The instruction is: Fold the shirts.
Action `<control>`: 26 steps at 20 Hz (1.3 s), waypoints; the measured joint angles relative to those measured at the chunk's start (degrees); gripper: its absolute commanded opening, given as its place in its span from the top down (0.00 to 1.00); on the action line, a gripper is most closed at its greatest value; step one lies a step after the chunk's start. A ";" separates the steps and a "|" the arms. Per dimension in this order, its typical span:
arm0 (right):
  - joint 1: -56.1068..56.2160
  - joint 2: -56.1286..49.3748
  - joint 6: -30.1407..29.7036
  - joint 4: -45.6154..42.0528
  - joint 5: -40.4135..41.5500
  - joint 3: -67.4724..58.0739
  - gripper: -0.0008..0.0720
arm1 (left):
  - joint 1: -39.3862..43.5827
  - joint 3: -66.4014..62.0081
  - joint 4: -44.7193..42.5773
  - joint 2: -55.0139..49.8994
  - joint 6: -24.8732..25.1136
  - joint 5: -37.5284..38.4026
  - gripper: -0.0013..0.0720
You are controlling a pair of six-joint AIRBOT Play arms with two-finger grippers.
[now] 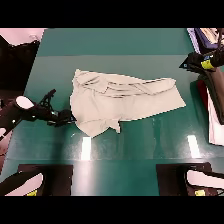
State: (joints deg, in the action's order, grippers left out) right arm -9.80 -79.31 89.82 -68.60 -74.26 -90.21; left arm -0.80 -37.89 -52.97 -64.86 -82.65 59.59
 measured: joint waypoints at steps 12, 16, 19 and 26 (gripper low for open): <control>0.00 0.04 -0.50 -0.02 -1.81 0.00 0.39 | 9.01 3.37 3.37 -1.27 -2.25 -7.65 0.62; -1.25 0.04 -1.66 -0.48 -3.45 0.02 0.38 | 9.77 1.51 2.40 -1.68 -2.10 -5.49 0.95; -3.85 0.04 -3.93 -0.48 -5.44 1.95 0.39 | 10.01 -4.26 0.50 -0.70 -1.46 -2.23 0.95; -12.55 -1.14 -10.36 -0.48 -5.31 18.56 0.38 | 9.99 -18.80 -6.62 1.97 -1.29 2.10 0.95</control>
State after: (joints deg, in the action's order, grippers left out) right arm -22.35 -80.44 79.46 -69.08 -79.57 -71.66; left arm 9.19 -56.69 -59.59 -62.89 -83.94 61.69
